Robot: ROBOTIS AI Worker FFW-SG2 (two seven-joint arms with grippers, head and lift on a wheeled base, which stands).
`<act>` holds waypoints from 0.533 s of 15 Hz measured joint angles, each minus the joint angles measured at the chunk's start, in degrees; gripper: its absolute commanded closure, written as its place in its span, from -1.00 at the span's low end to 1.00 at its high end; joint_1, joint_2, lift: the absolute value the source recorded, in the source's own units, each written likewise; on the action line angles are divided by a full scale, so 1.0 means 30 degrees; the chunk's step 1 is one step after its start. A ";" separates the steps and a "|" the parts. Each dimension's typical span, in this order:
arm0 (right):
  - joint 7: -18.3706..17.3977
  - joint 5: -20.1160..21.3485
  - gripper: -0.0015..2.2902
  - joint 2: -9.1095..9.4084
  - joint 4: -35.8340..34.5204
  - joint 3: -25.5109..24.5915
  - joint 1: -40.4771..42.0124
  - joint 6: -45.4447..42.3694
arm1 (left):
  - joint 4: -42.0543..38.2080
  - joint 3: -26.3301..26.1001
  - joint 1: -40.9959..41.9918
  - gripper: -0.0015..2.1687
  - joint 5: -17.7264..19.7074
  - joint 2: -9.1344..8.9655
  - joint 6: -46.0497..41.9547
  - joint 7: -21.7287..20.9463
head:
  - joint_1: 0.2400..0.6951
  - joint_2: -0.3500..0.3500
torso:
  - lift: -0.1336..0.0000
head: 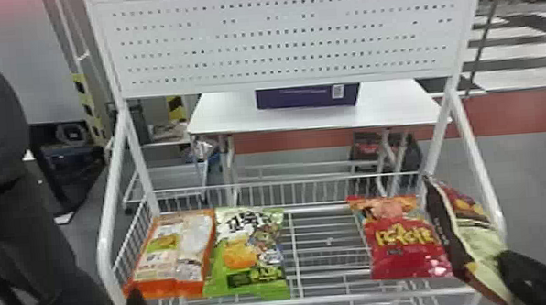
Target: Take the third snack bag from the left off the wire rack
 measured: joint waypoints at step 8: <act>0.0002 0.0049 0.96 -0.0019 -0.0234 0.0014 0.0134 -0.0105 | -0.0231 0.0084 0.0224 -0.86 0.0000 0.0058 -0.0147 0.0028 | 0.14 0.00 | 1.00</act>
